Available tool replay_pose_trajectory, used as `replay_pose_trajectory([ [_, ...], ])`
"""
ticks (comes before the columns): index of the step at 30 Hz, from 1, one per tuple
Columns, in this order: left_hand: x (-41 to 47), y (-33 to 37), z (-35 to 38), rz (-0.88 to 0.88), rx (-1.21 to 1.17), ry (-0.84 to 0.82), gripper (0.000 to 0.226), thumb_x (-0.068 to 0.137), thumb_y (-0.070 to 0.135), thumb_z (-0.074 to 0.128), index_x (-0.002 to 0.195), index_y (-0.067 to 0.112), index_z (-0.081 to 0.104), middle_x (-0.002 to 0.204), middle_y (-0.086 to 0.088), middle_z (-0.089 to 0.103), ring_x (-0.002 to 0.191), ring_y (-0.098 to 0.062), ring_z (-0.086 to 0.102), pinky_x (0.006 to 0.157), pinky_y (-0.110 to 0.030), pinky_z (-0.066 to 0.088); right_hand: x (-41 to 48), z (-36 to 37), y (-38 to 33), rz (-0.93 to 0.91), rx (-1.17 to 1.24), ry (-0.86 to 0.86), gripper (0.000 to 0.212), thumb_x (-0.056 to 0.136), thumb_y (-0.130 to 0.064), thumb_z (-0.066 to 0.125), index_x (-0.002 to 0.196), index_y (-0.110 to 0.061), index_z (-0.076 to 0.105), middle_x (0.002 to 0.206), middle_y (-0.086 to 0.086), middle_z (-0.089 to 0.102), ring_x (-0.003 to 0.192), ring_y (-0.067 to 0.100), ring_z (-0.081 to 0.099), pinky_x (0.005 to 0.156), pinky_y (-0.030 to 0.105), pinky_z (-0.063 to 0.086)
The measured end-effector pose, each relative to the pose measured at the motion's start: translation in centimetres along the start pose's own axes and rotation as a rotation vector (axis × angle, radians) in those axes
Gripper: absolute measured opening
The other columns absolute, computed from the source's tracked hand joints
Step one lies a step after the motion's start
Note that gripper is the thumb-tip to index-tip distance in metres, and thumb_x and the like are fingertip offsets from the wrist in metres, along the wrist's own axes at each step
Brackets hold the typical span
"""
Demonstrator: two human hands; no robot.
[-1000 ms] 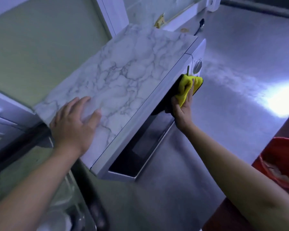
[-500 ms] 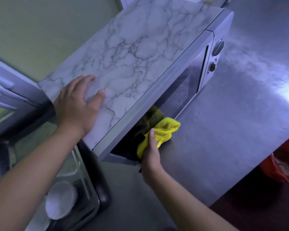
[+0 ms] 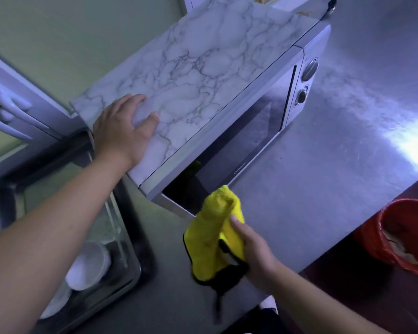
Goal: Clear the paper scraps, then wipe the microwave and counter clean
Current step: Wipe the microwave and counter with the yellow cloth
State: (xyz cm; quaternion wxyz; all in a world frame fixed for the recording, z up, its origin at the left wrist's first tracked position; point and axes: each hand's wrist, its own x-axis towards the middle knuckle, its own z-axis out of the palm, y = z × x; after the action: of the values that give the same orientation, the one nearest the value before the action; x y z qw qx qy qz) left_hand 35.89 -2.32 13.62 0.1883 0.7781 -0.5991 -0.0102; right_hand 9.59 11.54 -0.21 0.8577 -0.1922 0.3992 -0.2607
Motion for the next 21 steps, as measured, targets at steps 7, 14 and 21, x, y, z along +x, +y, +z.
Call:
replay_pose_trajectory([
  [7, 0.1, 0.1, 0.0, -0.009, 0.000, 0.006, 0.063, 0.084, 0.060, 0.042, 0.139, 0.030, 0.053, 0.150, 0.005, 0.046, 0.140, -0.020, 0.037, 0.117, -0.040, 0.026, 1.5, -5.5, -14.5, -0.524, -0.028, 0.361, 0.048, 0.090, -0.052, 0.058, 0.119, -0.016, 0.070, 0.088, -0.002, 0.076, 0.073, 0.020, 0.072, 0.056, 0.030, 0.054],
  [14, 0.1, -0.1, 0.2, -0.021, 0.002, 0.025, 0.060, 0.084, 0.060, 0.044, 0.137, 0.034, 0.053, 0.150, 0.007, 0.045, 0.140, -0.021, 0.036, 0.116, -0.041, 0.025, 10.0, -2.0, -22.8, -0.736, -0.043, 0.357, 0.067, 0.095, -0.052, 0.051, 0.154, -0.029, 0.031, 0.152, -0.001, 0.045, 0.135, 0.018, 0.049, 0.112, 0.047, 0.041],
  [21, 0.3, -0.3, 0.4, -0.011, 0.018, 0.039, 0.061, 0.083, 0.061, 0.042, 0.136, 0.032, 0.054, 0.147, 0.009, 0.049, 0.137, -0.020, 0.041, 0.115, -0.042, 0.029, 11.1, 2.8, -13.2, -0.548, 0.280, 0.299, 0.114, 0.063, -0.069, 0.069, 0.157, -0.026, 0.023, 0.156, -0.006, 0.040, 0.138, 0.012, 0.045, 0.116, 0.041, 0.036],
])
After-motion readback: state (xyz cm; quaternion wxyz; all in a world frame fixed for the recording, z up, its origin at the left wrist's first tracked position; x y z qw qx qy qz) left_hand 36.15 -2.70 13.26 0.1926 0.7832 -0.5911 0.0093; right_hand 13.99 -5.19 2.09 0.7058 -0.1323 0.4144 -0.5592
